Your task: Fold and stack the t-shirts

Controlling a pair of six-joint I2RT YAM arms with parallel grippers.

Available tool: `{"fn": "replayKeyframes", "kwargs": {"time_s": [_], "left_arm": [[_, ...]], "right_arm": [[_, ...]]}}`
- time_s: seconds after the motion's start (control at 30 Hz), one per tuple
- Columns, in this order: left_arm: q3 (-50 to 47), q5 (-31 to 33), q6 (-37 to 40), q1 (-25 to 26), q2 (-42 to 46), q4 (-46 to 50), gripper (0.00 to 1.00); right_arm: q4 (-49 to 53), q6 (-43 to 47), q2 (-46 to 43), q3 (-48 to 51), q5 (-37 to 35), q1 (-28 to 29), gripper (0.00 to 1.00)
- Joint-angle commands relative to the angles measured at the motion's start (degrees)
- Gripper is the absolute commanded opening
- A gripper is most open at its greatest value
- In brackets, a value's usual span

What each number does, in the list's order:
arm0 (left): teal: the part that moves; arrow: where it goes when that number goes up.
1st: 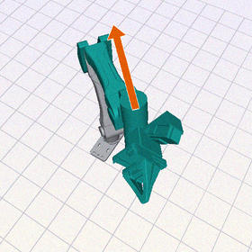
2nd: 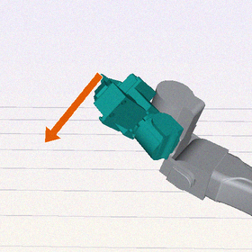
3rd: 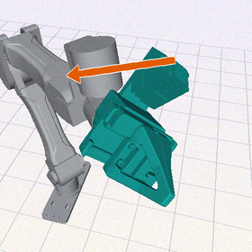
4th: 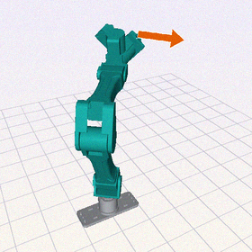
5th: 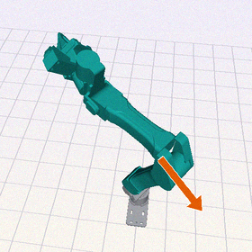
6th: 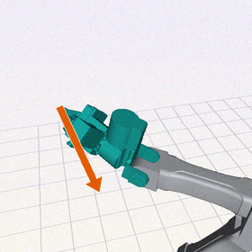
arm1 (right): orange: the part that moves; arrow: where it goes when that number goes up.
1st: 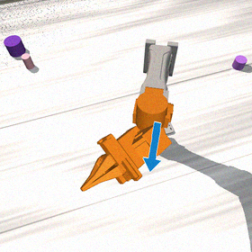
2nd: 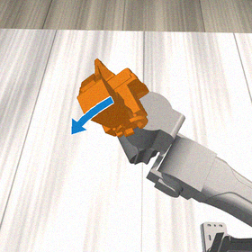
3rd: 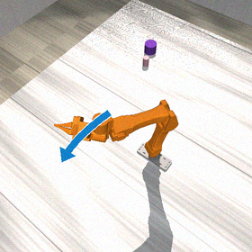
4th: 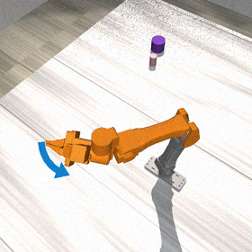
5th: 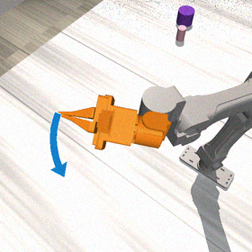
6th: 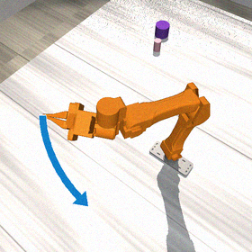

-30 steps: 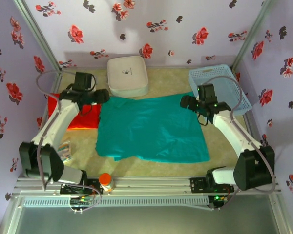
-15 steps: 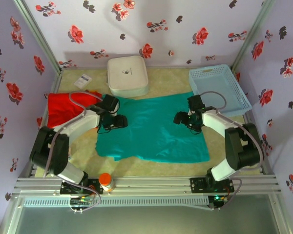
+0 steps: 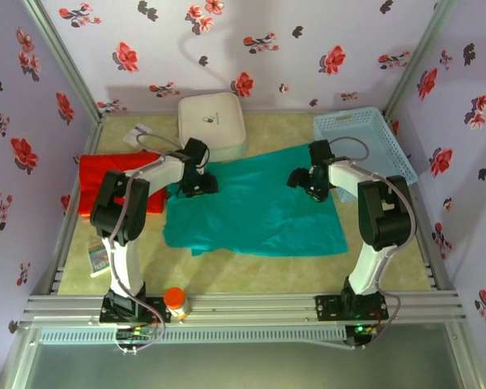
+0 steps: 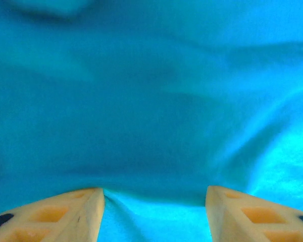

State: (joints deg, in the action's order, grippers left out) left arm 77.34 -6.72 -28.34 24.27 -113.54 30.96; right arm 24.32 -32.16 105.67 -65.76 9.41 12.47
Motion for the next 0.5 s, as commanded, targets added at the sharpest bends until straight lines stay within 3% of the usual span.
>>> {"fn": "replayKeyframes", "kwargs": {"time_s": [0.0, 0.17, 0.27, 0.47], "left_arm": [[6.3, -0.3, 3.5, -0.8, -4.4, 3.9, 0.54], [11.7, 0.5, 5.6, -1.9, -4.1, 6.6, 0.53], [12.2, 1.1, 7.5, -2.1, 0.5, 9.5, 0.53], [0.1, 0.3, 7.3, -1.5, 18.0, 11.9, 0.52]], "right_arm": [[1.7, 0.6, 3.5, -2.9, -0.8, -1.4, 0.83], [1.9, 2.2, 4.5, -7.0, -1.2, -2.0, 0.83], [0.8, 2.6, 2.0, -6.8, 1.2, -1.5, 0.86], [0.0, 4.0, -7.3, -1.3, 3.0, 1.0, 0.89]]}}
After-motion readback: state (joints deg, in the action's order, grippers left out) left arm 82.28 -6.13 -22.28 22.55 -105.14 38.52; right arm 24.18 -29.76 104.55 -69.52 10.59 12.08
